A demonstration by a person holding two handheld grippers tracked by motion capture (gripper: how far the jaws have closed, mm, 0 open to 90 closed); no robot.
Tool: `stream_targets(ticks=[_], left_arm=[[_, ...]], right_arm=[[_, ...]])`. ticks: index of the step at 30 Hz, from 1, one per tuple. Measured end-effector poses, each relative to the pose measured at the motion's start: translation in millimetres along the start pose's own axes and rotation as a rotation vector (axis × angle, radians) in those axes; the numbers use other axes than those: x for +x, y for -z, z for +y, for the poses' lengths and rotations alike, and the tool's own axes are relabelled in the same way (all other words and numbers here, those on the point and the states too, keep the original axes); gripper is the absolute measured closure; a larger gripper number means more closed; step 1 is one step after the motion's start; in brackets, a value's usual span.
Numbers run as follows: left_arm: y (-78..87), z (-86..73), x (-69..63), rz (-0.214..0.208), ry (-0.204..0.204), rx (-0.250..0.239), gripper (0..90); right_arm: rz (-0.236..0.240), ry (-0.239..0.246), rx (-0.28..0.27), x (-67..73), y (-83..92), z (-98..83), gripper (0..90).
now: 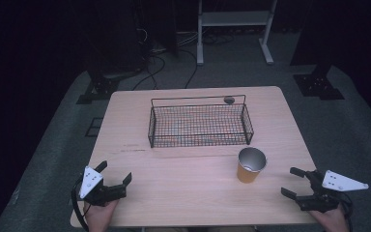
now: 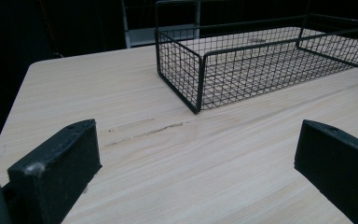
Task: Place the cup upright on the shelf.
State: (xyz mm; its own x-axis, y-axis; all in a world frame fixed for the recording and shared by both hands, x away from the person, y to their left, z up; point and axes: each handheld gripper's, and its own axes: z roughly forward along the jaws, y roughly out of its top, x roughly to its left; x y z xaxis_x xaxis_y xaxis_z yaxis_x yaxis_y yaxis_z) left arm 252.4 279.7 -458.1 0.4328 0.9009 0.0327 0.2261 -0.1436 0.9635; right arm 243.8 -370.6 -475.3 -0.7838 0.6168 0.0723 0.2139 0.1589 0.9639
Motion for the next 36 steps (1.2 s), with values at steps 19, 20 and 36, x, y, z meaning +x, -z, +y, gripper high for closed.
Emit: stream_targets(ticks=[19, 20, 36], left_arm=[[1.1, 0.7, -0.7, -0.005, -0.01, -0.006, 0.0], [2.1, 0.9, -0.8, -0.005, -0.009, -0.008, 0.0], [7.1, 2.1, 0.9, 0.001, -0.001, -0.029, 0.0]], right_arm=[[0.023, 0.012, -0.007, 2.4, -8.0, 10.0, 13.5], [0.023, 0.017, -0.011, 3.2, -8.9, 12.2, 13.7], [0.041, 0.025, 0.014, 6.8, -38.3, 32.7, 10.5]])
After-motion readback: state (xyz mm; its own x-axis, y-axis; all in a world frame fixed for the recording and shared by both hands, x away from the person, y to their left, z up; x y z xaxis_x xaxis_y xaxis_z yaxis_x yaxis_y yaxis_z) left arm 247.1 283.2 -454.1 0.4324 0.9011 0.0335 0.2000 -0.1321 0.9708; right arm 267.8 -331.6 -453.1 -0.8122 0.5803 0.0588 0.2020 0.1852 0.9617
